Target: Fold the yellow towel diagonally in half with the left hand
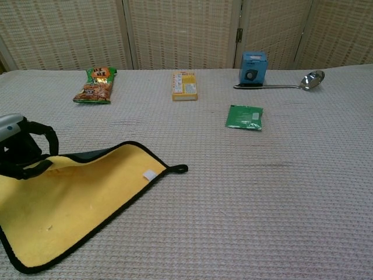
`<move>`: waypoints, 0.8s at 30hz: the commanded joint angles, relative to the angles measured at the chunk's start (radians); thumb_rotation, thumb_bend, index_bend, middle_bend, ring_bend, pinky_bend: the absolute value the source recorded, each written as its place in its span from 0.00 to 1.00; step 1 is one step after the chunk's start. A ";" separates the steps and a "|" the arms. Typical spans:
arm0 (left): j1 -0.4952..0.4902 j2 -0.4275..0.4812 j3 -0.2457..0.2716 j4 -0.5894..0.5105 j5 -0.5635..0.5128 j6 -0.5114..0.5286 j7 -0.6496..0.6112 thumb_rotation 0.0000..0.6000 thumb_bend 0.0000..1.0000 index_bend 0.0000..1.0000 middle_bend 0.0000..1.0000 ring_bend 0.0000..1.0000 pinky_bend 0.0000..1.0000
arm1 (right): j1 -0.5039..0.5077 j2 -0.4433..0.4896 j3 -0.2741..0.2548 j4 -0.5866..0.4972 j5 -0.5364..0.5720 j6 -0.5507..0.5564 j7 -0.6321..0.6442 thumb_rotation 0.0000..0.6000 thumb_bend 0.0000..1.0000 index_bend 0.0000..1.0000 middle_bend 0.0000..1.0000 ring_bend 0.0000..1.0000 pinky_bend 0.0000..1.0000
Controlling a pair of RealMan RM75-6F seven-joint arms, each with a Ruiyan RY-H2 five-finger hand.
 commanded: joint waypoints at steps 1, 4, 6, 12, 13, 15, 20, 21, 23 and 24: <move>0.022 0.001 0.021 -0.014 0.019 0.018 -0.003 1.00 0.49 0.59 1.00 1.00 1.00 | -0.002 0.002 0.000 0.001 0.000 0.003 0.003 1.00 0.48 0.00 0.00 0.00 0.00; 0.047 -0.004 0.047 -0.021 0.045 0.042 0.011 1.00 0.49 0.59 1.00 1.00 1.00 | -0.004 0.004 -0.002 -0.001 -0.005 0.007 0.008 1.00 0.48 0.00 0.00 0.00 0.00; 0.064 -0.008 0.062 -0.022 0.064 0.060 0.018 1.00 0.49 0.59 1.00 1.00 1.00 | -0.004 0.006 -0.004 -0.001 -0.008 0.006 0.012 1.00 0.48 0.00 0.00 0.00 0.00; 0.106 -0.006 0.098 -0.029 0.102 0.097 0.017 1.00 0.49 0.59 1.00 1.00 1.00 | -0.007 0.006 -0.009 -0.004 -0.017 0.009 0.012 1.00 0.48 0.00 0.00 0.00 0.00; 0.111 -0.006 0.101 -0.027 0.106 0.101 0.018 1.00 0.49 0.59 1.00 1.00 1.00 | -0.008 0.006 -0.010 -0.005 -0.018 0.009 0.011 1.00 0.48 0.00 0.00 0.00 0.00; 0.123 -0.010 0.108 -0.021 0.113 0.108 0.015 1.00 0.49 0.59 1.00 1.00 1.00 | -0.008 0.006 -0.011 -0.006 -0.019 0.008 0.009 1.00 0.48 0.00 0.00 0.00 0.00; 0.150 -0.026 0.123 -0.006 0.127 0.122 -0.012 1.00 0.49 0.59 1.00 1.00 1.00 | -0.012 0.006 -0.015 -0.008 -0.025 0.012 0.010 1.00 0.48 0.00 0.00 0.00 0.00; 0.155 -0.029 0.127 -0.004 0.130 0.124 -0.014 1.00 0.49 0.59 1.00 1.00 1.00 | -0.012 0.006 -0.014 -0.008 -0.025 0.013 0.010 1.00 0.48 0.00 0.00 0.00 0.00; 0.165 -0.034 0.133 -0.001 0.137 0.128 -0.013 1.00 0.49 0.59 1.00 1.00 1.00 | -0.013 0.006 -0.014 -0.007 -0.026 0.014 0.011 1.00 0.48 0.00 0.00 0.00 0.00; 0.169 -0.036 0.134 -0.001 0.140 0.131 -0.012 1.00 0.49 0.59 1.00 1.00 1.00 | -0.013 0.006 -0.015 -0.007 -0.027 0.014 0.013 1.00 0.48 0.00 0.00 0.00 0.00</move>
